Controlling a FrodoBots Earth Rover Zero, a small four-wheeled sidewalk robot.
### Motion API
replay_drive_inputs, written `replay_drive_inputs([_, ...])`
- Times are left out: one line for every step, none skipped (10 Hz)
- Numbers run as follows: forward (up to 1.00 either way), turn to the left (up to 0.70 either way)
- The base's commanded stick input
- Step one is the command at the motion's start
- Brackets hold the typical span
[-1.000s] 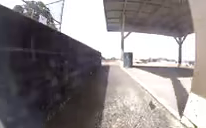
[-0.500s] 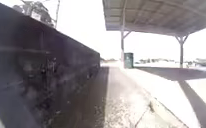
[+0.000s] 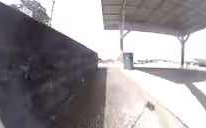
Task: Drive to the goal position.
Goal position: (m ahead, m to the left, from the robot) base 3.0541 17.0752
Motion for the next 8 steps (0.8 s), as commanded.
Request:
replay_drive_inputs([0.85,0.00])
replay_drive_inputs([0.85,0.00])
replay_drive_inputs([0.85,0.00])
replay_drive_inputs([0.85,0.00])
replay_drive_inputs([0.85,0.00])
replay_drive_inputs([0.85,0.00])
replay_drive_inputs([0.85,0.00])
replay_drive_inputs([0.85,0.00])
